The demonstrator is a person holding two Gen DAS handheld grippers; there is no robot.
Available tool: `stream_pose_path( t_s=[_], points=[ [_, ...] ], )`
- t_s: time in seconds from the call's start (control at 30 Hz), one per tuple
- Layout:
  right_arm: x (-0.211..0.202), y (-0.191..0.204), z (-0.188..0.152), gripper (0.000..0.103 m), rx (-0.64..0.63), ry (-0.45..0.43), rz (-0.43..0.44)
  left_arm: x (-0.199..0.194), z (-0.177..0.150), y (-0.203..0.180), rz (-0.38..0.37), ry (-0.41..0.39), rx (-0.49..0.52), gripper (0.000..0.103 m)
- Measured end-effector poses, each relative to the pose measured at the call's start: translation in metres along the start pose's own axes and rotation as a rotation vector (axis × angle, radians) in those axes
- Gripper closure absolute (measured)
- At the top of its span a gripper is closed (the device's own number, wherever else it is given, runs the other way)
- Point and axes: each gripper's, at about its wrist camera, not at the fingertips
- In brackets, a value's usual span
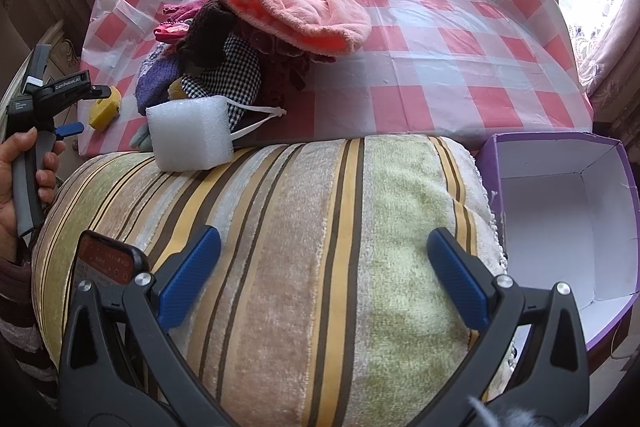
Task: Organize soft objects
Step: 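Grasp the yellow sponge with the left tool while the right tool grasps the white foam block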
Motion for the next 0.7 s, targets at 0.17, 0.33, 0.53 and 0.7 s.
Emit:
stream_pose_path(
  t_s=[0.17,0.33,0.53,0.7],
  points=[
    [0.000,-0.002,0.007,0.000,0.007,-0.001,0.048,0.035,0.004,0.001,0.086,0.053,0.024,0.018],
    [-0.006,0.015,0.024,0.000,-0.076,-0.039,0.106,0.041,0.003,-0.006,0.130,0.036,0.099,0.035],
    [0.002,0.045,0.042,0.000,-0.132,-0.049,0.161,0.030,-0.002,-0.004,0.056,0.007,0.075,0.038],
    [0.020,0.074,0.048,0.000,-0.230,-0.015,0.153,-0.001,-0.008,-0.004,-0.037,-0.059,0.029,0.038]
  ],
)
Point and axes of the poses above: each gripper's, at about its wrist camera, not at the fingertips, and x roughly the way its jaws point, y to its left, z to its top, and after that the axes turned 15 degrees about -y, right-handed
